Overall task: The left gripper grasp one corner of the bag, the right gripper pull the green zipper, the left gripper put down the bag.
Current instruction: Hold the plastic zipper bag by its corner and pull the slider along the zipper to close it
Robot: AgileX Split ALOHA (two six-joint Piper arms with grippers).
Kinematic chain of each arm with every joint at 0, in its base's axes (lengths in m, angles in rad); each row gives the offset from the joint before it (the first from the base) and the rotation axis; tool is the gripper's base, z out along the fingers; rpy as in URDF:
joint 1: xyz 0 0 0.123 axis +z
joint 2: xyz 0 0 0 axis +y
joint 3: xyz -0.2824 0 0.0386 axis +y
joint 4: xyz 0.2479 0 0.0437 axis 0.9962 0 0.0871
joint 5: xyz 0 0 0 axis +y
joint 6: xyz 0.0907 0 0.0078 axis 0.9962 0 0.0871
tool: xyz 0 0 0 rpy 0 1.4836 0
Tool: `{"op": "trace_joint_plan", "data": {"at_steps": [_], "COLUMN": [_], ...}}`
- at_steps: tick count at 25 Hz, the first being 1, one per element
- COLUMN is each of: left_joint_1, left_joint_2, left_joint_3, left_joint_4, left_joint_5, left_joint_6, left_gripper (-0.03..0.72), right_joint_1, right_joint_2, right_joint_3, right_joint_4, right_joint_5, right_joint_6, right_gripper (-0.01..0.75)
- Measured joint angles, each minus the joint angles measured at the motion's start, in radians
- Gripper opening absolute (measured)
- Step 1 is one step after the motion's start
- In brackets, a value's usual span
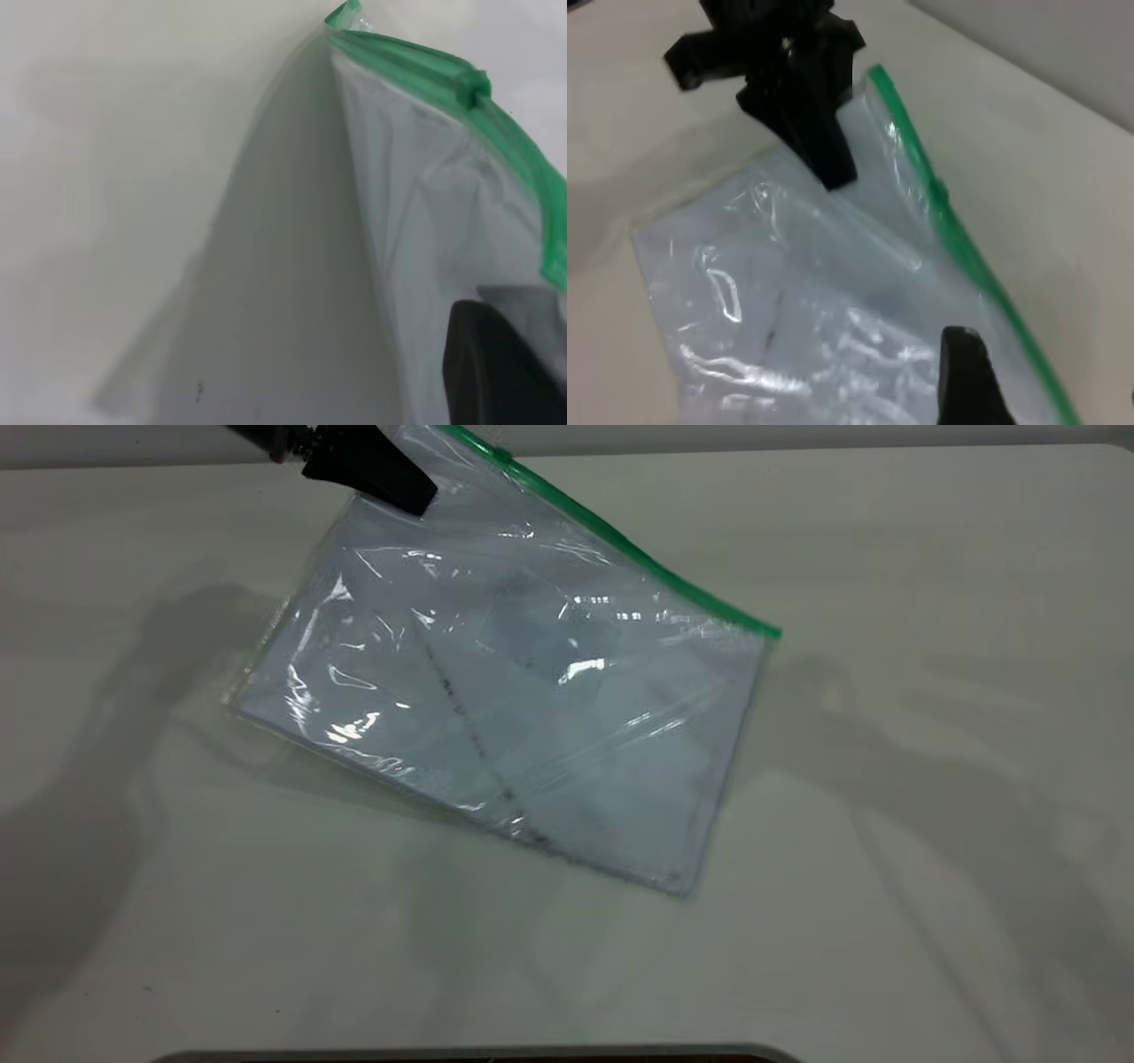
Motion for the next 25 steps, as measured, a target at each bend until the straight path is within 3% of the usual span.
{"op": "trace_joint_plan", "data": {"at_steps": [9, 20, 25], "left_joint_1": [-0.130, -0.139, -0.139], "left_joint_2": [-0.023, -0.030, -0.048], "left_joint_3": [0.000, 0.000, 0.000], "left_joint_4": [0.131, 0.144, 0.146], "left_joint_5": [0.015, 0.018, 0.019], "left_joint_6": [0.275, 0.366, 0.379], "left_gripper": [0.052, 0.051, 0.051], "right_joint_1": [0.000, 0.000, 0.000], "right_joint_2": [0.187, 0.311, 0.343], "right_joint_3": [-0.141, -0.147, -0.154], "right_joint_4": [0.006, -0.009, -0.001], "right_joint_5": [0.066, 0.207, 0.216], "right_joint_6": [-0.011, -0.043, -0.044], "right_gripper": [0.477, 0.421, 0.412]}}
